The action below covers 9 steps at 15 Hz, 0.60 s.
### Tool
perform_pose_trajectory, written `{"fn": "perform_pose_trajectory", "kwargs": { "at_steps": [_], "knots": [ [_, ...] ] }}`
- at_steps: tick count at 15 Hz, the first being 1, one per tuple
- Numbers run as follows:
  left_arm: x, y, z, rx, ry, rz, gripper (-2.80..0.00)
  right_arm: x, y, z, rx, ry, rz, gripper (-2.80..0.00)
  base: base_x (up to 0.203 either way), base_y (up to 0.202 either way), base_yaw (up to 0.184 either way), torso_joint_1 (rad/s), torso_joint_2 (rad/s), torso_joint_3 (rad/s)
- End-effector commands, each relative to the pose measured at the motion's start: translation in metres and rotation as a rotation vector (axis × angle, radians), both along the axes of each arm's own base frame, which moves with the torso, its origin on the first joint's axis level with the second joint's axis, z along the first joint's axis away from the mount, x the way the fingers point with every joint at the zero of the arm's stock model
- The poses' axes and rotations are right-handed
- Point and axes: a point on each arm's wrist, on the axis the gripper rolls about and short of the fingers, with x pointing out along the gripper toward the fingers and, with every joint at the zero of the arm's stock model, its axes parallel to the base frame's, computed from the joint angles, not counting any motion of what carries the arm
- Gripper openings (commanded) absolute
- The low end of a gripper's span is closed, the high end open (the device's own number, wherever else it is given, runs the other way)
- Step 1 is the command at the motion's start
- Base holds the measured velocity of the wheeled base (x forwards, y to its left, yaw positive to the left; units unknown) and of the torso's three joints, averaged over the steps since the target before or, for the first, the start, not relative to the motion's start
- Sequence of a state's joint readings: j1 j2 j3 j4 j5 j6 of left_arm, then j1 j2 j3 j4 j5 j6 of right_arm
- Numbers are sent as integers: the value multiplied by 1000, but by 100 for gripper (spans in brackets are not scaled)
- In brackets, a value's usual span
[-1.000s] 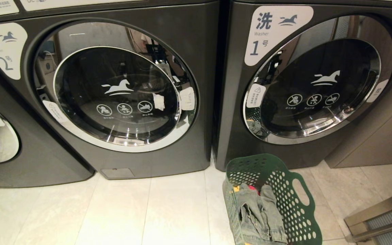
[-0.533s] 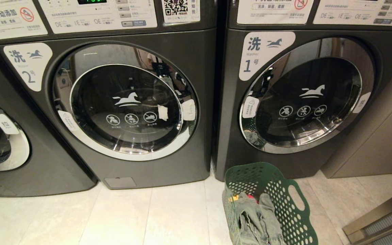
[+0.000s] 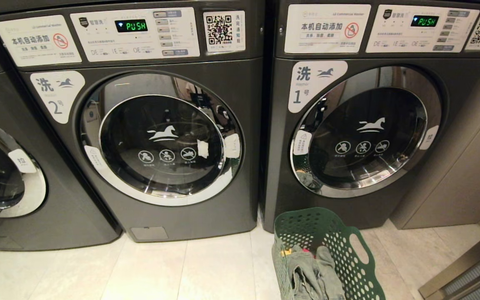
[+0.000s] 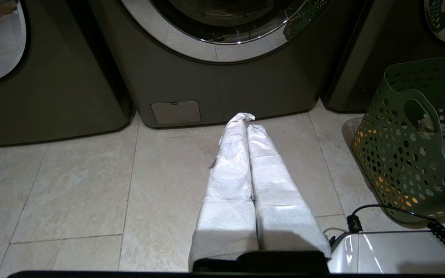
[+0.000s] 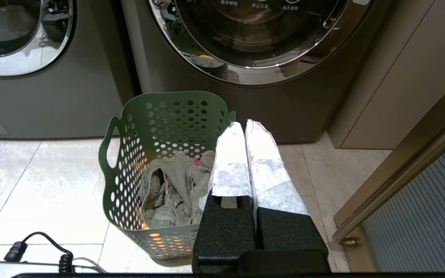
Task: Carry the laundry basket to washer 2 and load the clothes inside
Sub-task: Open the lid of the washing machine
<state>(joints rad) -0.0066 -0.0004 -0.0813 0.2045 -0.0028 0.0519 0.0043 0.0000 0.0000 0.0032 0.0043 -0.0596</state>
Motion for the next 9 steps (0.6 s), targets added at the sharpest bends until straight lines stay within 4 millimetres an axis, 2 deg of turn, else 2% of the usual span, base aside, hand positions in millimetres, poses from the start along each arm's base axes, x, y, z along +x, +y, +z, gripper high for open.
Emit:
{"fn": "perform_pose_trajectory", "kwargs": {
  "at_steps": [1, 9],
  "knots": [
    [0, 0, 0, 3, 1, 0, -280, 0, 0, 0, 0, 1, 1, -280, 0, 0, 0, 11, -3, 31],
    [0, 0, 0, 3, 3, 0, -280, 0, 0, 0, 0, 1, 1, -280, 0, 0, 0, 0, 0, 0]
  ]
}}
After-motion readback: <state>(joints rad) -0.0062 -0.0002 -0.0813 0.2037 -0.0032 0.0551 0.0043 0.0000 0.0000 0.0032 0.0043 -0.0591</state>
